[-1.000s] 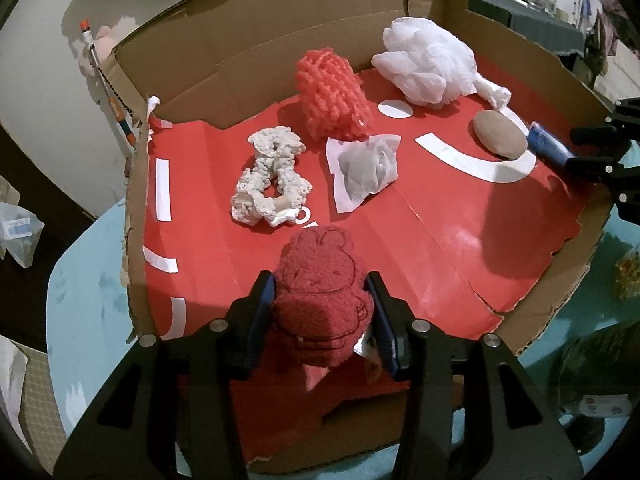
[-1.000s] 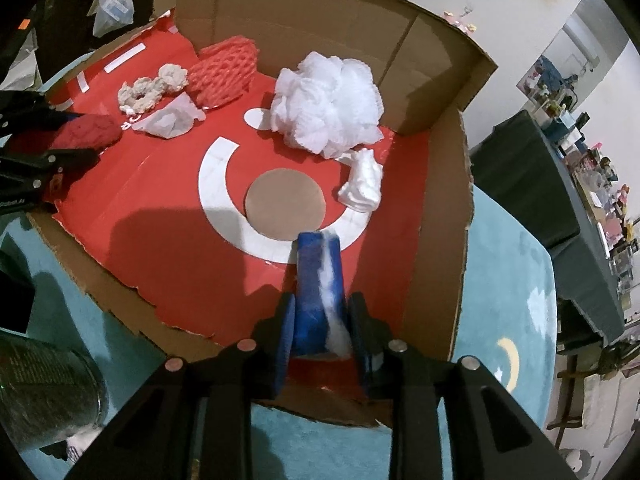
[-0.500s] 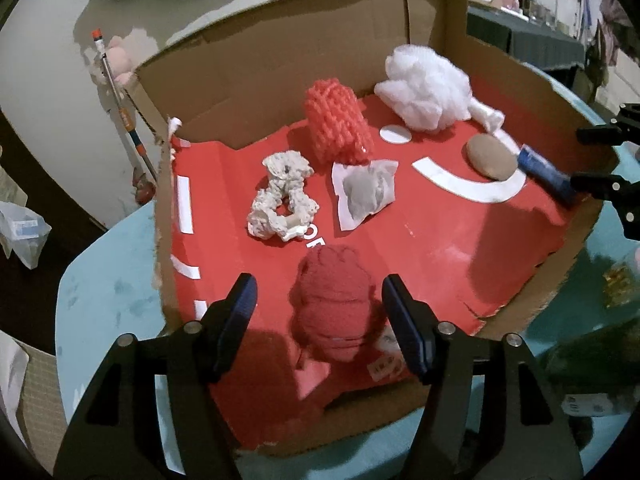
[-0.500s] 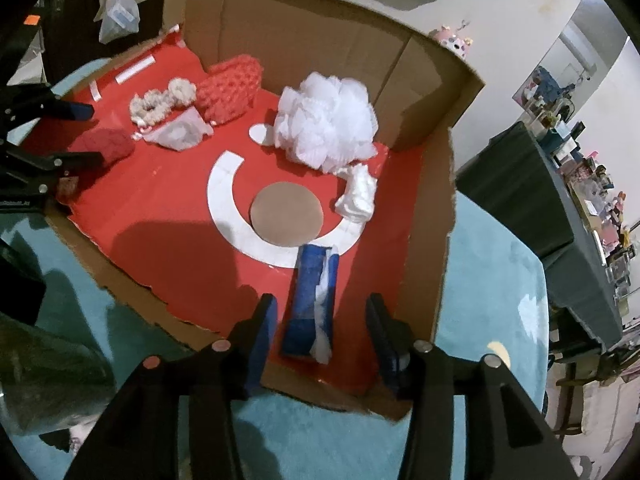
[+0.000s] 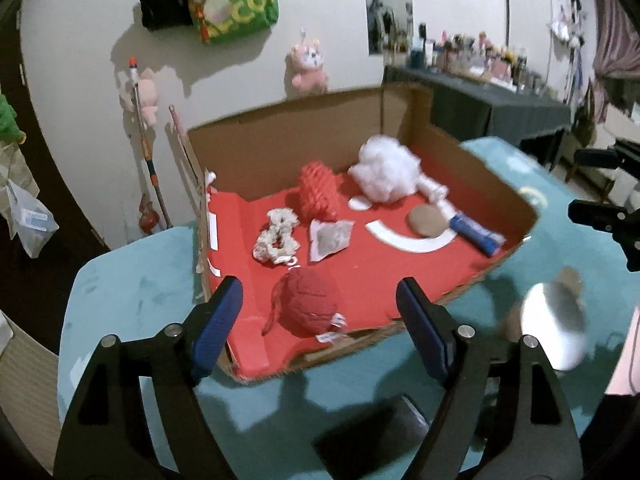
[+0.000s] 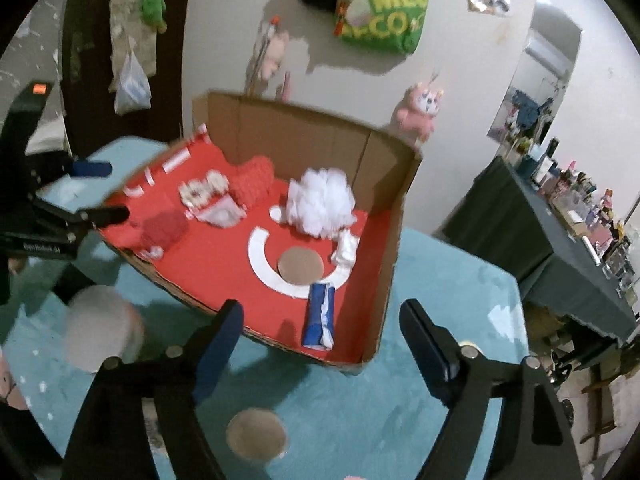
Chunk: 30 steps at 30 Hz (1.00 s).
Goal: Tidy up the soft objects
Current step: 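Withdraw both tools from the box toward the pom-pom and bunny plush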
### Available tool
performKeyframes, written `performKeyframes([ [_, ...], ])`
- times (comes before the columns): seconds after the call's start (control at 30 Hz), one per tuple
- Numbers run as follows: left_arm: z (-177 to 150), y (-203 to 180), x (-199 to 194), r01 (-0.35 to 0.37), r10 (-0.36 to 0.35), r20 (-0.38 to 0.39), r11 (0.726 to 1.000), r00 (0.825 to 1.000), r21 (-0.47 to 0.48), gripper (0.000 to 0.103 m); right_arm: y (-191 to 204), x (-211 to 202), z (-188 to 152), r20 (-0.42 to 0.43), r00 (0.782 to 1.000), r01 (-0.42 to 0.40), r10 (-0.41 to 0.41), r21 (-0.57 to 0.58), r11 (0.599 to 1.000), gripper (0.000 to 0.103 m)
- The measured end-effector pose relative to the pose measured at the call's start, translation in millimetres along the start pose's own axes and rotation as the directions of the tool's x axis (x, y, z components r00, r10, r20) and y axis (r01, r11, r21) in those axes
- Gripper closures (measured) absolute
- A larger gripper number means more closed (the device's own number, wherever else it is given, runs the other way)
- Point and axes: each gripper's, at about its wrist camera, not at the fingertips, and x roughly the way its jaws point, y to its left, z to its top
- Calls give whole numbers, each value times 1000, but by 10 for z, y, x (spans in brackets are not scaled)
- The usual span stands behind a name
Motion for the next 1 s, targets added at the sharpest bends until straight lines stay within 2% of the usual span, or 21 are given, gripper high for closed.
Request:
performKeyframes([
  [0.03, -23, -31, -92, 6, -5, 19, 1000, 1000, -13, 23, 2, -88, -14, 18, 1000, -4, 4, 10, 1000, 19],
  [0.1, -67, -100, -245, 16, -14, 55, 999, 998, -38, 16, 8, -257, -50, 53, 999, -15, 14, 28, 1000, 9],
  [0.13, -103, -138, -342, 25, -22, 81, 999, 996, -46, 15, 18, -339, -75, 70, 997, -21, 18, 35, 999, 7],
  [0.43, -423, -483, -1021, 26, -10, 237, 997, 972, -68, 8, 183, -973, -421, 212, 977, -26, 12, 63, 998, 1],
  [0.77, -845, -805, -1366, 6, 24, 309, 995, 951, -98, 6, 383, -1371, -889, 340, 940, -14, -33, 133, 991, 0],
  [0.83, -934, -848, -1362, 7, 28, 310, 994, 950, -112, 6, 445, -1414, -997, 359, 932, 0, -52, 144, 990, 0],
  [1.0, -1120, -921, -1292, 12, 28, 297, 991, 954, -131, 6, 594, -1383, -1217, 367, 928, 5, -63, 156, 988, 0],
])
